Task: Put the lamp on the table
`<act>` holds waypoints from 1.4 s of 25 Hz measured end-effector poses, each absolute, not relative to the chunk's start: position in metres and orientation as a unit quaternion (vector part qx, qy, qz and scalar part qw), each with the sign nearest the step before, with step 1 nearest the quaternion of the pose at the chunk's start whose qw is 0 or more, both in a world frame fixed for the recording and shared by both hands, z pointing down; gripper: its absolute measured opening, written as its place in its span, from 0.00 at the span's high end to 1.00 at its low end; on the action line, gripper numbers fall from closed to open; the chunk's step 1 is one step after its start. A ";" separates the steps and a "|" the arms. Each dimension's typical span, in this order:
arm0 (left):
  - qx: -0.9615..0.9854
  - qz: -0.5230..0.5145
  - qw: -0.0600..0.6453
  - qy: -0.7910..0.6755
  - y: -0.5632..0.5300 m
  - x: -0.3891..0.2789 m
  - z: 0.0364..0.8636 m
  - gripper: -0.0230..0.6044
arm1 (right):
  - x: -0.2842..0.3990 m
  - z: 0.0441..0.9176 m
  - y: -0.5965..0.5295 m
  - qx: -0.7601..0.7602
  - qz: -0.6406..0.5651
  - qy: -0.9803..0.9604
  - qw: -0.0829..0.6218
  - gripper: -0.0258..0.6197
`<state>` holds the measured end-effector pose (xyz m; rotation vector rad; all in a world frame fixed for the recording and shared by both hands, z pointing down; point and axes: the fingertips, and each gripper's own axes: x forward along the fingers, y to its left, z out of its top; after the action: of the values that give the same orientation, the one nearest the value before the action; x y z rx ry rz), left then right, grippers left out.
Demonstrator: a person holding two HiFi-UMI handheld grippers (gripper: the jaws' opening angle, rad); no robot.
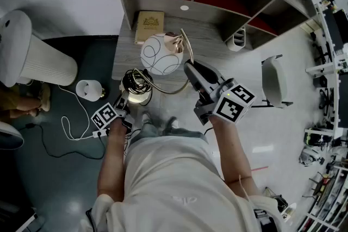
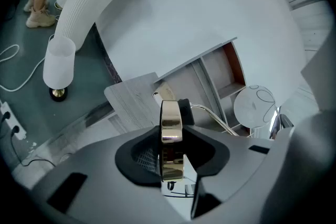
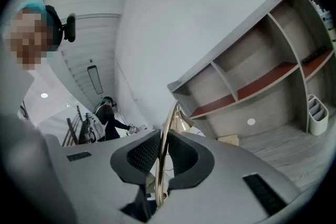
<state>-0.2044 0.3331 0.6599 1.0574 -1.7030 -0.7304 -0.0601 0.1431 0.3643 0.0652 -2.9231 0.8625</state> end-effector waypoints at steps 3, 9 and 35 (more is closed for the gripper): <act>0.436 -0.294 0.488 -0.696 0.340 -0.208 0.659 0.75 | -0.062 0.365 0.148 0.026 0.290 -0.956 0.047 0.85; 0.451 -0.289 0.493 -0.686 0.350 -0.233 0.662 0.75 | -0.081 0.368 0.165 0.044 0.284 -0.957 0.047 0.85; 0.486 -0.251 0.530 -0.648 0.206 -0.230 0.690 0.75 | -0.059 0.395 0.038 0.105 0.295 -0.949 0.044 0.84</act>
<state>-0.2305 0.2059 0.6904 1.1605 -1.5477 -0.5981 -0.0589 0.0385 0.3954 0.3224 -2.8998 0.9019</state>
